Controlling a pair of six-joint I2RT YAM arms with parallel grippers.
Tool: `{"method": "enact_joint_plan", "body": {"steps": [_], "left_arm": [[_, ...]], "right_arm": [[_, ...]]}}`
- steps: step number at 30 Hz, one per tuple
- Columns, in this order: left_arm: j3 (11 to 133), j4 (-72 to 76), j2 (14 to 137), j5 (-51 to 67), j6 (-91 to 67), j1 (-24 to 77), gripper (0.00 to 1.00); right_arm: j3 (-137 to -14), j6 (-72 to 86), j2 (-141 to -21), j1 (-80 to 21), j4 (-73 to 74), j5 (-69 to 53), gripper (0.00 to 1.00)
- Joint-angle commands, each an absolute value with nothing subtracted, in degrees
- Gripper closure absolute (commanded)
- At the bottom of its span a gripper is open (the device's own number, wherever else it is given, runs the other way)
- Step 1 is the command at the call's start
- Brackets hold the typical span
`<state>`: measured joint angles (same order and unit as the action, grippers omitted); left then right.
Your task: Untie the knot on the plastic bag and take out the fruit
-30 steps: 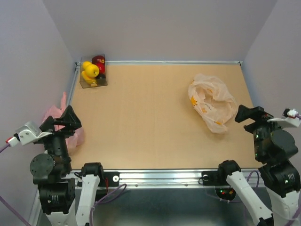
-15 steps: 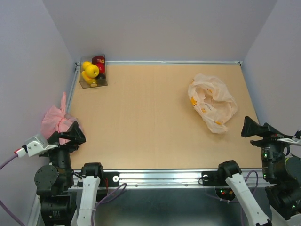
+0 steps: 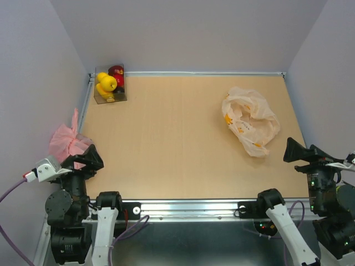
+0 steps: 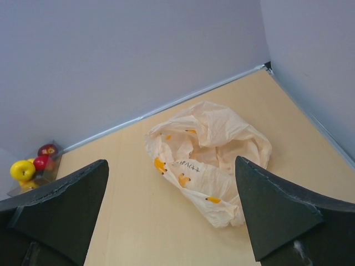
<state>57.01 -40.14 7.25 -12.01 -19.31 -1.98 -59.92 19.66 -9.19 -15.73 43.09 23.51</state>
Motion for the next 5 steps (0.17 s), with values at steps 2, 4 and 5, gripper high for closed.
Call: {"method": "enact_joint_plan", "body": {"steps": [2, 4, 5], "left_arm": [[57.66, -37.00, 8.00, -11.78, -18.98, -2.11, 0.04], [57.66, -36.83, 8.17, -11.87, -19.42, -2.11, 0.04], [57.66, -36.83, 8.26, -11.95, -19.51, -2.11, 0.02]], "right_arm": [[-59.50, 18.37, -8.26, -15.82, 42.36, 22.41, 0.00], [-59.50, 18.37, -8.26, -15.82, 42.36, 22.50, 0.00], [-59.50, 18.37, -8.44, -15.82, 42.36, 22.41, 0.00]]}}
